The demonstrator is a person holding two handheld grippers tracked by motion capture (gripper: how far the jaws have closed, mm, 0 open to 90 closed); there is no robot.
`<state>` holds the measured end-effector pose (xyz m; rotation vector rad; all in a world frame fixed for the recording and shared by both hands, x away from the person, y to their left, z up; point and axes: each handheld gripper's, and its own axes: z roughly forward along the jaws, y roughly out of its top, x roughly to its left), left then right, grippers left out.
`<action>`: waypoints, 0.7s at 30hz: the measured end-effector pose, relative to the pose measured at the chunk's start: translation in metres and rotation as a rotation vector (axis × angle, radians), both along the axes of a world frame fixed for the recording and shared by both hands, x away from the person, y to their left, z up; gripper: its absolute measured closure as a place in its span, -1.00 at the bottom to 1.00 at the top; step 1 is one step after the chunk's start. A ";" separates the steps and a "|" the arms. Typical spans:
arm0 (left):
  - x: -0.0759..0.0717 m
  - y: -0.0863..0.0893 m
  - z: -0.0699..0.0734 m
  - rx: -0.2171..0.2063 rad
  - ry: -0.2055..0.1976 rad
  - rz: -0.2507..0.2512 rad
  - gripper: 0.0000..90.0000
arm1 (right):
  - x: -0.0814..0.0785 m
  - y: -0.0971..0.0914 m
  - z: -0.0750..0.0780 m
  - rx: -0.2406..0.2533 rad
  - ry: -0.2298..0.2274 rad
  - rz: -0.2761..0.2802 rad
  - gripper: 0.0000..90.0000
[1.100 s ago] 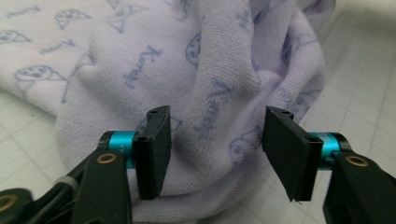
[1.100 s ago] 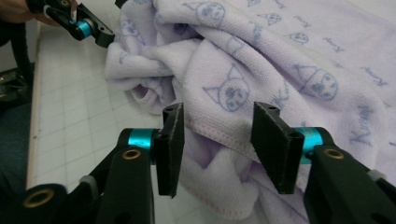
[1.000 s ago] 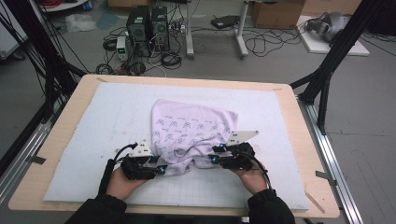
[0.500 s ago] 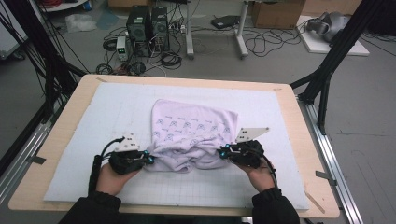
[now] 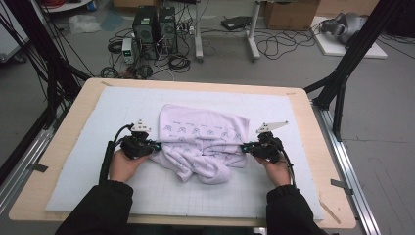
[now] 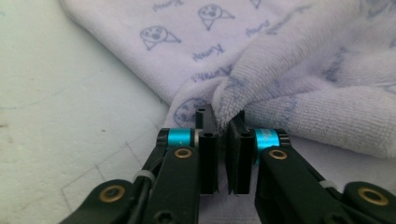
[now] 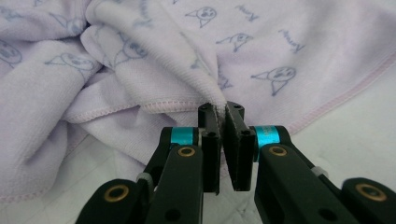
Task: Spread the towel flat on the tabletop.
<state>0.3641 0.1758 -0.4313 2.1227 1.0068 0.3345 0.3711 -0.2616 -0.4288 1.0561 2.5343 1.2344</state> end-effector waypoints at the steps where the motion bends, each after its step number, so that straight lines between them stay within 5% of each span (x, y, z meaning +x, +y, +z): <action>1: 0.000 0.000 0.000 0.000 0.000 0.000 0.82 | 0.000 0.000 0.000 0.000 0.000 0.000 0.90; 5: -0.007 0.007 0.010 -0.028 -0.028 0.008 0.49 | -0.005 -0.006 -0.005 0.032 -0.009 -0.008 0.76; 8: -0.025 0.017 0.024 -0.072 -0.095 0.004 0.26 | -0.017 -0.014 0.010 0.071 -0.069 -0.014 0.55; 11: -0.036 0.019 0.028 -0.097 -0.105 -0.001 0.14 | -0.027 -0.013 0.018 0.081 -0.098 -0.001 0.49; 16: -0.065 0.010 0.022 -0.172 -0.123 -0.040 0.05 | -0.059 0.005 0.031 0.084 -0.179 0.092 0.33; 21: -0.077 -0.013 0.016 -0.166 -0.119 -0.118 0.01 | -0.070 0.027 0.024 0.079 -0.180 0.200 0.26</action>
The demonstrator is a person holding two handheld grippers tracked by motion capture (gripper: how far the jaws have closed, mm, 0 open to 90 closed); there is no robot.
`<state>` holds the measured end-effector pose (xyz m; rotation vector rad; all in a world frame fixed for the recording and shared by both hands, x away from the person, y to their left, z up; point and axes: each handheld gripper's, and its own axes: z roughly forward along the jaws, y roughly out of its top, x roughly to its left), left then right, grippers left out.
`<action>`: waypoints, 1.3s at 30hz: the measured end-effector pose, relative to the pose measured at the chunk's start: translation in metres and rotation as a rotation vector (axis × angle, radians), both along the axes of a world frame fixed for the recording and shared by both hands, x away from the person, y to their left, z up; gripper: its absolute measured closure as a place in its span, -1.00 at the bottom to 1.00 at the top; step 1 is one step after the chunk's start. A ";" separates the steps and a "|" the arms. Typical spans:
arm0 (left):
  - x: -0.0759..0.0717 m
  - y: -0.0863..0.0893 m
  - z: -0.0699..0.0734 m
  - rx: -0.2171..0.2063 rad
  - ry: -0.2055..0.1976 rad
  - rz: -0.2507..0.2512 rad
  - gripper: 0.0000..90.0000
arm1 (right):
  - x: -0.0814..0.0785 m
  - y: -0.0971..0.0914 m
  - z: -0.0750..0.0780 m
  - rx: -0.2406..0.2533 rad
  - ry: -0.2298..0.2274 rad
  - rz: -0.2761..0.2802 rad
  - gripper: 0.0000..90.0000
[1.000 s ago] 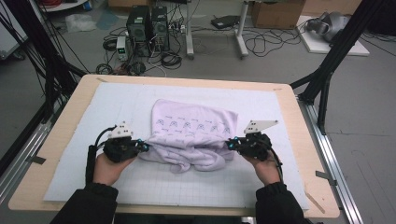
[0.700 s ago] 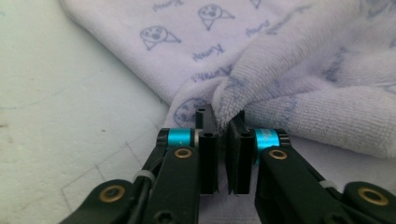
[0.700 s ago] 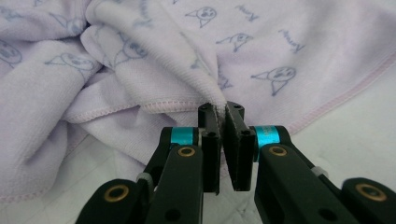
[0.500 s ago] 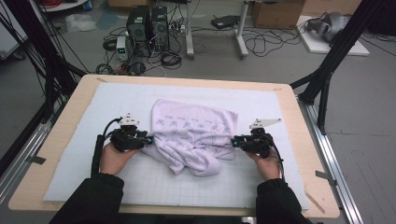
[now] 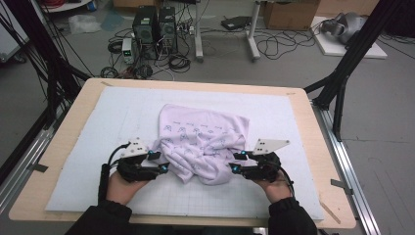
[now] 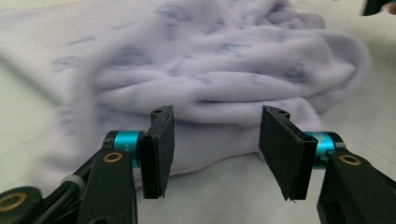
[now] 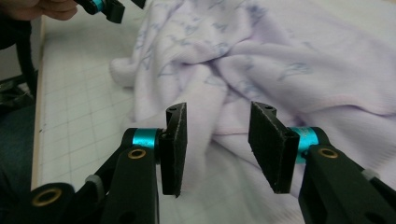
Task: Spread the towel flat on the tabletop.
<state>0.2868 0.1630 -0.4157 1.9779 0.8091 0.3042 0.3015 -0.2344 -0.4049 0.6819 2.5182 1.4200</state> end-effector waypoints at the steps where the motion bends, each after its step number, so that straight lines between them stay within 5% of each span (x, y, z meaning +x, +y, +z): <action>1: -0.003 -0.013 -0.001 0.028 -0.007 -0.046 0.01 | 0.000 0.004 -0.003 -0.003 0.009 0.014 0.26; 5: -0.007 -0.031 -0.005 0.043 -0.008 -0.103 -0.01 | 0.001 0.017 -0.010 -0.006 0.034 0.066 0.25; 12: -0.007 -0.049 -0.012 0.056 0.017 -0.156 0.02 | 0.004 0.025 -0.016 -0.027 0.044 0.075 0.28; 15: -0.006 -0.062 -0.019 0.107 0.031 -0.167 0.13 | 0.008 0.028 -0.022 -0.047 0.075 0.065 0.34; 21: -0.005 -0.071 -0.026 0.168 0.027 -0.170 0.68 | 0.010 0.037 -0.030 -0.101 0.089 0.082 0.51; 26: -0.001 -0.064 -0.026 0.147 0.036 -0.170 0.94 | 0.013 0.037 -0.033 -0.098 0.114 0.095 0.79; 34: -0.006 -0.042 -0.014 0.117 0.031 -0.147 0.96 | 0.005 0.024 -0.020 -0.070 0.093 0.081 0.83; 39: -0.016 -0.010 0.004 0.081 -0.001 -0.098 0.96 | -0.011 0.012 -0.005 -0.045 0.061 0.078 0.83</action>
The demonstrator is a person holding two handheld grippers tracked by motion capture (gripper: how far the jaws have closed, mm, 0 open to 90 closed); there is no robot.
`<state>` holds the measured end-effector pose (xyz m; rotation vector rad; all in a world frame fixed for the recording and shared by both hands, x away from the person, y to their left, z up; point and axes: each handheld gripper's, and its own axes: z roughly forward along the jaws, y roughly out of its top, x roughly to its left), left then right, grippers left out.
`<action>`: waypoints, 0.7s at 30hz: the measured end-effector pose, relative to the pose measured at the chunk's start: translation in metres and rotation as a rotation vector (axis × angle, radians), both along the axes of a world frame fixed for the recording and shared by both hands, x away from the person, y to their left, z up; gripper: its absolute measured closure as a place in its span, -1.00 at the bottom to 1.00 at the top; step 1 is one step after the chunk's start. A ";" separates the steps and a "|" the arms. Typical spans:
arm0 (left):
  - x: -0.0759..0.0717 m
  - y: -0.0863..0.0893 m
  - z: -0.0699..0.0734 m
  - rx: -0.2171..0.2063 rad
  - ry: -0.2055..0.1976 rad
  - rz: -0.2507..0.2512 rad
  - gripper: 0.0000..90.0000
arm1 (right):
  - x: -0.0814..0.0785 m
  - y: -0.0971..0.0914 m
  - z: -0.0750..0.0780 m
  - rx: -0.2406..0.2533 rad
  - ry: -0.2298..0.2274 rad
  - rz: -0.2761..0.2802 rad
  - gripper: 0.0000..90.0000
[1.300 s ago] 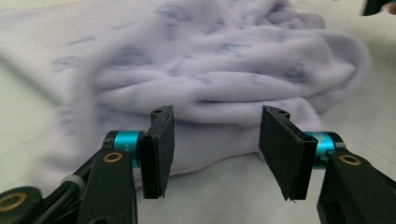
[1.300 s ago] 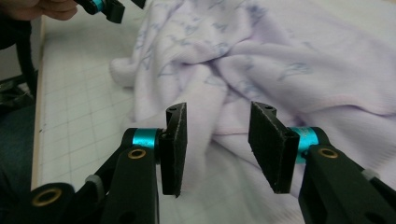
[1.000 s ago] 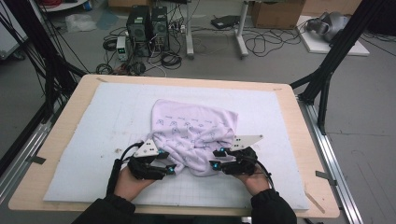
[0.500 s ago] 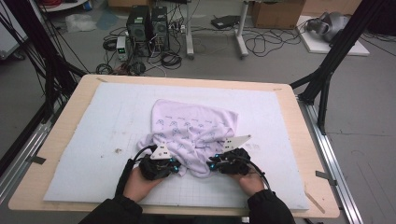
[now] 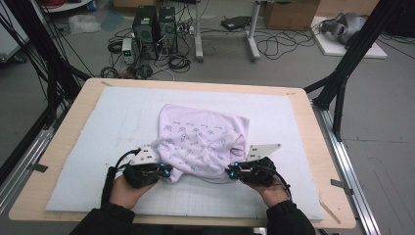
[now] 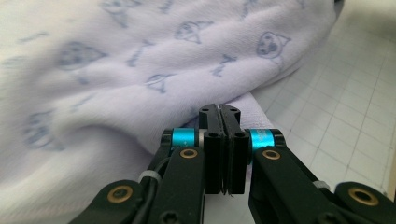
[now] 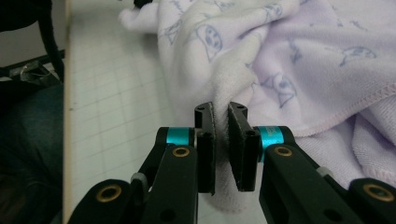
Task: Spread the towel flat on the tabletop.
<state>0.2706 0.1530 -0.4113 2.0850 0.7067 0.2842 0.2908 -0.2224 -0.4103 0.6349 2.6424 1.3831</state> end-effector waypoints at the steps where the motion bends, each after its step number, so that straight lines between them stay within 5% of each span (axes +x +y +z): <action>1: -0.003 0.005 0.002 -0.007 -0.006 0.013 0.96 | -0.003 -0.001 0.002 0.002 -0.004 0.001 0.83; 8: -0.009 0.029 0.007 -0.011 -0.030 0.071 0.96 | -0.020 -0.003 0.010 0.013 -0.007 0.016 0.84; 12: 0.007 0.030 -0.002 -0.018 0.006 0.112 0.96 | -0.008 0.001 0.001 -0.021 0.017 -0.022 0.84; 14: 0.010 0.028 -0.004 -0.031 0.013 0.104 0.95 | -0.002 0.003 -0.004 -0.030 0.037 -0.031 0.83; 15: 0.011 0.027 -0.003 -0.030 0.014 0.089 0.94 | 0.006 0.007 -0.010 -0.096 0.033 -0.048 0.77; 17: 0.009 0.023 -0.001 -0.032 0.007 0.070 0.86 | 0.011 0.004 -0.012 -0.083 0.053 -0.048 0.69; 19: 0.003 0.022 0.001 -0.049 0.004 0.045 0.59 | 0.010 -0.003 -0.008 -0.046 0.031 -0.049 0.65; 21: 0.001 0.023 0.002 -0.042 -0.002 0.033 0.56 | 0.008 -0.008 -0.005 -0.022 0.014 -0.041 0.64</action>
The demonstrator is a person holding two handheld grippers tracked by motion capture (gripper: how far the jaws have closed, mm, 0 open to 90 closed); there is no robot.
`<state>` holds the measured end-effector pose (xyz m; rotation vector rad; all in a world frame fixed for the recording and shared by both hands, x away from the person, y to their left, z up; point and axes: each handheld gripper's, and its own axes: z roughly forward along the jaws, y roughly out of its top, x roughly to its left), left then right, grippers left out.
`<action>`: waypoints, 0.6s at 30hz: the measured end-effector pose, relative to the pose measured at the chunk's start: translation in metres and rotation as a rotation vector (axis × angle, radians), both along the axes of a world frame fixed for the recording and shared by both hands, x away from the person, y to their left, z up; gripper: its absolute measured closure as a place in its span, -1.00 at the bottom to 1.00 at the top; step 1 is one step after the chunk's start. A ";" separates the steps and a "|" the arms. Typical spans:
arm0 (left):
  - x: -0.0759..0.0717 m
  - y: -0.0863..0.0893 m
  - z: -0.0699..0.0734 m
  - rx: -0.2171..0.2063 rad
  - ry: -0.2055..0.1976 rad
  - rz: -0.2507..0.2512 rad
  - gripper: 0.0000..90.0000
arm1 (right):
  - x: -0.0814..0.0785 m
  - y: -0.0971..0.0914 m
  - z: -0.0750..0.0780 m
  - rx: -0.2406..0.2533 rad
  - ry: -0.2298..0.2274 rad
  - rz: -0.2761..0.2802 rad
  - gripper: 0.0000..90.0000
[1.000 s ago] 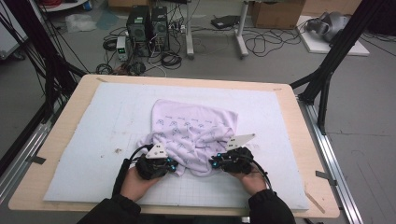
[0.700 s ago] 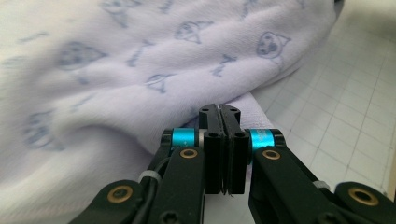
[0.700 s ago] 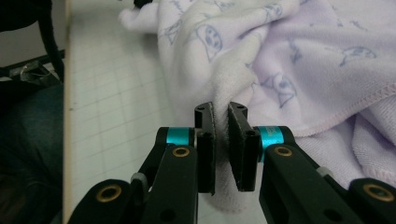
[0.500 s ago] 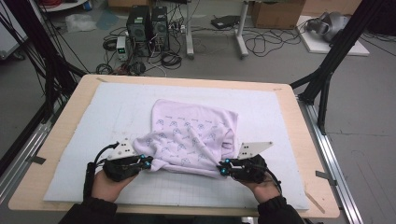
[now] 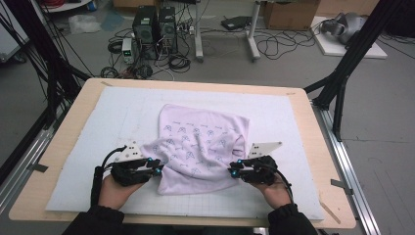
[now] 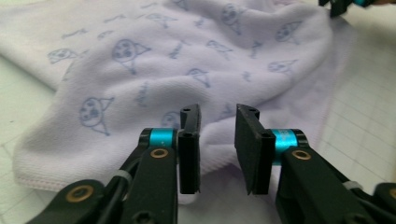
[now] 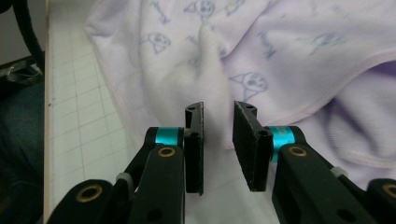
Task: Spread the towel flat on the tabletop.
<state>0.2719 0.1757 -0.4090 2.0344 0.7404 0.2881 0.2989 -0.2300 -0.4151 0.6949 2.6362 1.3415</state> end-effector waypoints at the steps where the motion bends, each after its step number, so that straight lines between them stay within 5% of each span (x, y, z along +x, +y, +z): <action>1: -0.002 -0.001 0.000 -0.006 0.000 -0.001 0.46 | -0.002 -0.004 0.003 -0.003 -0.022 -0.007 0.63; 3: -0.002 -0.002 -0.001 -0.007 0.007 -0.021 0.31 | -0.003 -0.012 0.005 0.018 -0.037 -0.017 0.64; 6: 0.002 -0.009 -0.010 0.022 0.039 -0.039 0.19 | 0.002 -0.005 -0.005 -0.012 -0.002 0.002 0.53; 8: 0.003 -0.013 -0.016 0.071 0.048 -0.047 0.20 | 0.003 -0.001 -0.008 -0.029 0.005 0.014 0.50; 11: 0.004 -0.016 -0.026 0.136 0.085 -0.081 0.83 | 0.002 0.014 -0.021 -0.079 0.043 0.067 0.60; 14: 0.000 -0.014 -0.027 0.150 0.078 -0.083 0.89 | -0.002 0.018 -0.022 -0.088 0.040 0.085 0.88; 18: -0.004 -0.012 -0.025 0.135 0.078 -0.080 0.91 | -0.005 0.017 -0.020 -0.080 0.049 0.090 0.98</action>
